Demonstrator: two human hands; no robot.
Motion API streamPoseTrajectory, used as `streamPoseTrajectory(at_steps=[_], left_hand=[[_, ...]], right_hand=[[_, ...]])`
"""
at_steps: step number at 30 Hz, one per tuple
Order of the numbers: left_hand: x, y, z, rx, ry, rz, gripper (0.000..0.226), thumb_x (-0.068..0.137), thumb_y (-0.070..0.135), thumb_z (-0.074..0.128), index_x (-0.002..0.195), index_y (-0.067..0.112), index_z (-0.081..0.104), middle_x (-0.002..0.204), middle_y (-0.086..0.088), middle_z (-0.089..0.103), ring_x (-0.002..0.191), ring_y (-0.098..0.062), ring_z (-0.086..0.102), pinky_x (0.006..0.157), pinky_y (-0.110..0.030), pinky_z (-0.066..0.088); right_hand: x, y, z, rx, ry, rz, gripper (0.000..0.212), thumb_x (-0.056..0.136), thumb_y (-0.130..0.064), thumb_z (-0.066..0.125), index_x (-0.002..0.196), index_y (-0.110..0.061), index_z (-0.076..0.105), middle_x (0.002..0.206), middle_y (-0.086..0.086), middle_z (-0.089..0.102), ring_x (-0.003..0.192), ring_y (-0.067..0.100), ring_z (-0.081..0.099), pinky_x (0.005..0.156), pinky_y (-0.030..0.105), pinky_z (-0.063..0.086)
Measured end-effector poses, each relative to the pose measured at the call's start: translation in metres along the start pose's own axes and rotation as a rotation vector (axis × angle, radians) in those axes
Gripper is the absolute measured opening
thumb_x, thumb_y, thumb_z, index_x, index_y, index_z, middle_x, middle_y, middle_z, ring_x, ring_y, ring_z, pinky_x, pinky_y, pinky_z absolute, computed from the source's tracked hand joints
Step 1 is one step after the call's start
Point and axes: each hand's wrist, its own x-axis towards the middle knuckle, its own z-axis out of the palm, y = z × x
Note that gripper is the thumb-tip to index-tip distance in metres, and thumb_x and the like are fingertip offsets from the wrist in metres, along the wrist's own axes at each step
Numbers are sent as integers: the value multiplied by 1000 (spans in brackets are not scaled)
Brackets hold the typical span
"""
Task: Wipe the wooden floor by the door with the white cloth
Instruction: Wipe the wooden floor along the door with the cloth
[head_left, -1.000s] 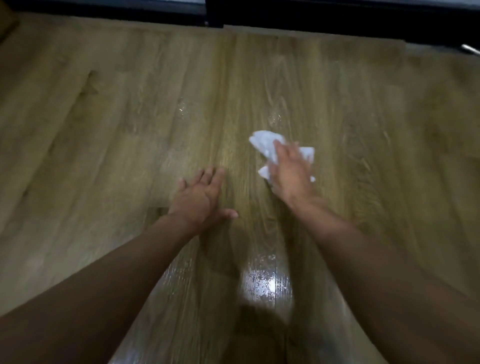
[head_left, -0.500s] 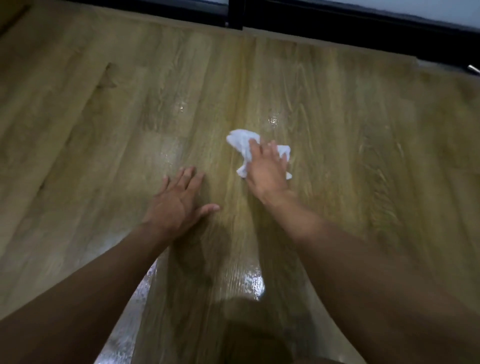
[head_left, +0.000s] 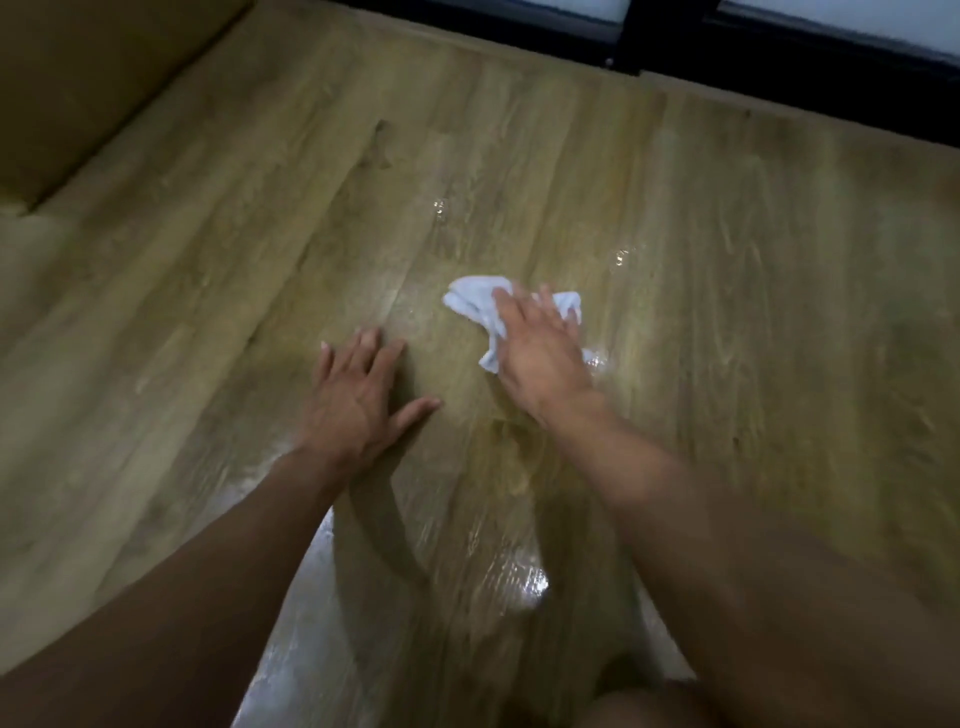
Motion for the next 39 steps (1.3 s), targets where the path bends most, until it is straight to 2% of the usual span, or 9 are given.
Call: streamPoseTrajectory(at_steps=[7,12,14,18,23,28,31,34,39], left_hand=[[-2,-21,0,-117,164,-130,49,89,43,33,118,12,57,137,-12,51,123,-31,50,105,-44,34],[5,-58,-8,-92,274,-206,36,89,34,41,110,12,60,120,-11,58,107,-33,54,96,-44,43],[11,-70,-9,-94,312,-226,32,89,31,44,108,12,61,117,-11,58,104,-34,54,92,-44,46],[20,-88,-6,-139,373,-241,32,88,27,43,109,12,62,118,-9,58,105,-32,55,90,-43,46],[15,-92,-2,-206,464,-262,21,91,21,47,101,12,63,113,-7,63,99,-29,58,87,-40,45],[18,-89,-3,-242,449,-341,31,96,25,40,119,8,53,118,-11,56,104,-27,52,91,-39,44],[19,-90,-6,-331,499,-449,37,98,27,38,129,7,45,126,-15,49,110,-28,49,95,-42,45],[22,-93,-5,-420,507,-521,45,98,30,33,133,4,41,129,-16,49,117,-31,48,96,-48,43],[22,-89,-6,-285,409,-569,48,99,26,38,141,4,33,136,-20,46,127,-35,43,105,-48,38]], right_hand=[[-44,0,18,-21,95,-400,49,91,-31,42,139,-23,46,142,1,49,134,23,42,106,41,31],[33,-23,14,49,144,25,56,90,-29,50,143,-19,36,149,4,40,142,27,28,111,49,22],[53,-65,16,41,108,28,66,90,-29,54,148,-19,26,155,3,28,146,27,17,114,49,13],[31,-114,33,14,128,-290,57,90,-25,54,144,-22,37,149,3,40,142,27,28,114,48,20],[43,-66,24,55,91,-579,49,90,-29,47,138,-22,47,142,3,50,135,23,41,107,39,30],[121,-134,28,83,143,-180,51,94,-27,42,144,-21,35,151,3,36,142,27,26,114,52,19],[121,-192,35,63,103,-375,59,90,-27,50,146,-19,33,152,5,35,143,30,24,115,52,12],[100,-192,42,116,120,-622,51,89,-34,42,138,-20,47,143,3,48,135,27,40,110,50,29],[143,-161,39,119,168,-527,47,89,-24,49,135,-18,48,138,7,52,132,29,43,106,49,36]])
